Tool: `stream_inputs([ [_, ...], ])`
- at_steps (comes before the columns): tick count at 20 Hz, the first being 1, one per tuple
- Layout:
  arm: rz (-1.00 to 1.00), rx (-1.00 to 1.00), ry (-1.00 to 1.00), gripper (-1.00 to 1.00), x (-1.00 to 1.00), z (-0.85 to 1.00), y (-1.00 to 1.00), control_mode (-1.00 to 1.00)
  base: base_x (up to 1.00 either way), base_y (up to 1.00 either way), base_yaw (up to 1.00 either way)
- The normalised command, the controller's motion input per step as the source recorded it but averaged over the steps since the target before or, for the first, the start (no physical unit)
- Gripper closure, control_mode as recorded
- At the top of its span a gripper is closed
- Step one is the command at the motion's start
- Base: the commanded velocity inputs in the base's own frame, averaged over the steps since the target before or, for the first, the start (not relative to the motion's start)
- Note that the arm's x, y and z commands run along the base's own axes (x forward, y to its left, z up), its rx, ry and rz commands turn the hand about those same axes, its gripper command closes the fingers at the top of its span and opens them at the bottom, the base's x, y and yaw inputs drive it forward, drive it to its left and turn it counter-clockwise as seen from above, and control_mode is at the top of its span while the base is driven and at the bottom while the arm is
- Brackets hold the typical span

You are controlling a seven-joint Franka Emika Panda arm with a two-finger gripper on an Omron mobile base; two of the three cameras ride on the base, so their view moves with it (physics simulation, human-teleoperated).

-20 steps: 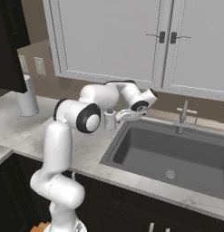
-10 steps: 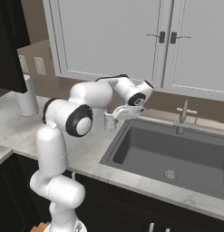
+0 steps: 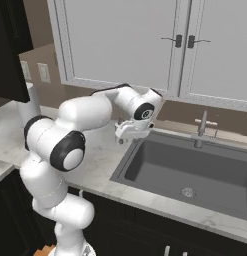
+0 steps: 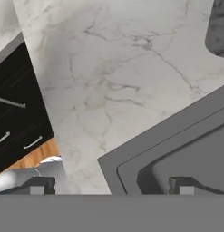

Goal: Locate and retrieve the dish brush and soap dispenser from the cabinet. Place them next to the sink.

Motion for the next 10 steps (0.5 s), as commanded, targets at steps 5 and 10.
stream_inputs([
  [5,0.0,-0.06,0.1,-1.0,-0.81,0.29,0.28,-1.0,0.0,0.0,0.0],
  [10,0.0,-0.04,0.12,-1.0,-0.84,0.22,0.27,-1.0,0.0,0.0,0.0],
])
